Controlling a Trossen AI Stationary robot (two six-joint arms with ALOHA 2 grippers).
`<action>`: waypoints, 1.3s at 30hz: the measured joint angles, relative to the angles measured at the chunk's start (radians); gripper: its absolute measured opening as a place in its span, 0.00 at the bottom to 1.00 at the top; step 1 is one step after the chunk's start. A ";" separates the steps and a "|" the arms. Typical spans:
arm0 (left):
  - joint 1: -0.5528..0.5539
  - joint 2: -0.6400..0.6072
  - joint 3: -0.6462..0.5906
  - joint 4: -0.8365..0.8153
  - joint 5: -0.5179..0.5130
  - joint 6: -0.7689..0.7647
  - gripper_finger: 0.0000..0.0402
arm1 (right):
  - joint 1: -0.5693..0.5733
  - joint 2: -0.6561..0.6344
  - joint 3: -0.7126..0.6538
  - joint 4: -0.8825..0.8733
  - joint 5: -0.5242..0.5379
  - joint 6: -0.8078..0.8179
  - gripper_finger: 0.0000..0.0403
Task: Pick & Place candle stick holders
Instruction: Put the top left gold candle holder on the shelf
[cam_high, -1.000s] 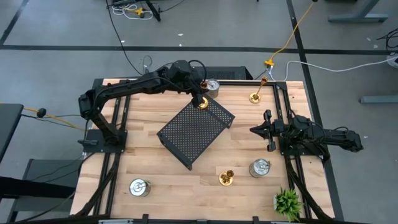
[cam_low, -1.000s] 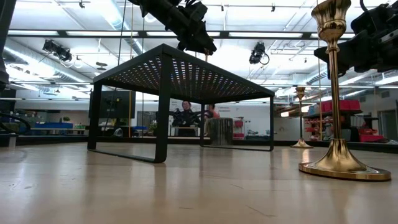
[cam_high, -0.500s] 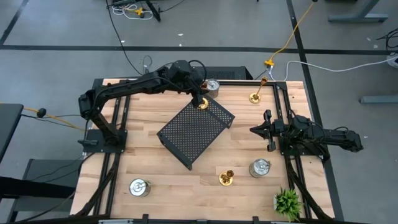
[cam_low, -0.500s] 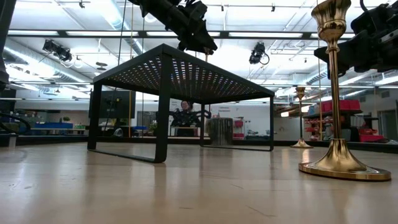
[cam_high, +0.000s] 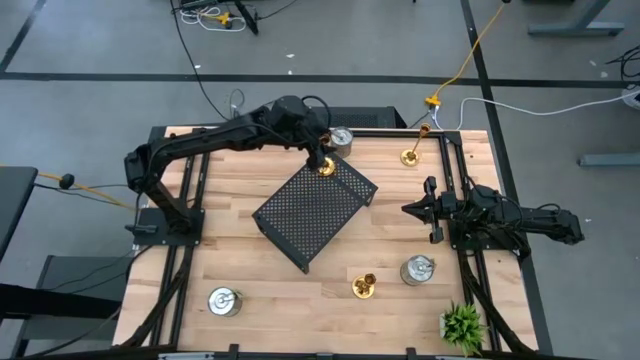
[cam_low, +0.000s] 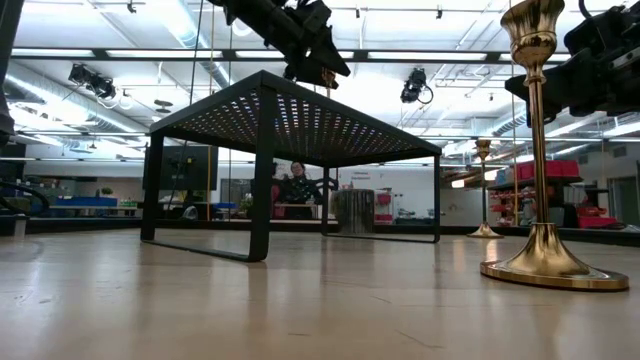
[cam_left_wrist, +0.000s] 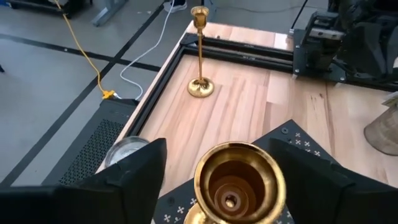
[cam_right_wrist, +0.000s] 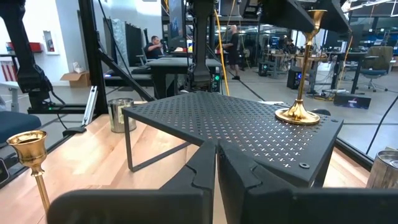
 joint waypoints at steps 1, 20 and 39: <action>0.000 -0.007 0.000 -0.001 0.000 0.001 0.72 | 0.000 0.000 0.000 0.000 0.000 0.000 0.06; -0.002 -0.047 0.001 -0.277 -0.021 0.013 0.64 | 0.000 0.000 0.000 0.000 0.000 0.000 0.06; -0.005 -0.046 0.001 -0.278 0.011 0.010 0.13 | 0.000 0.000 0.000 0.000 0.000 0.000 0.06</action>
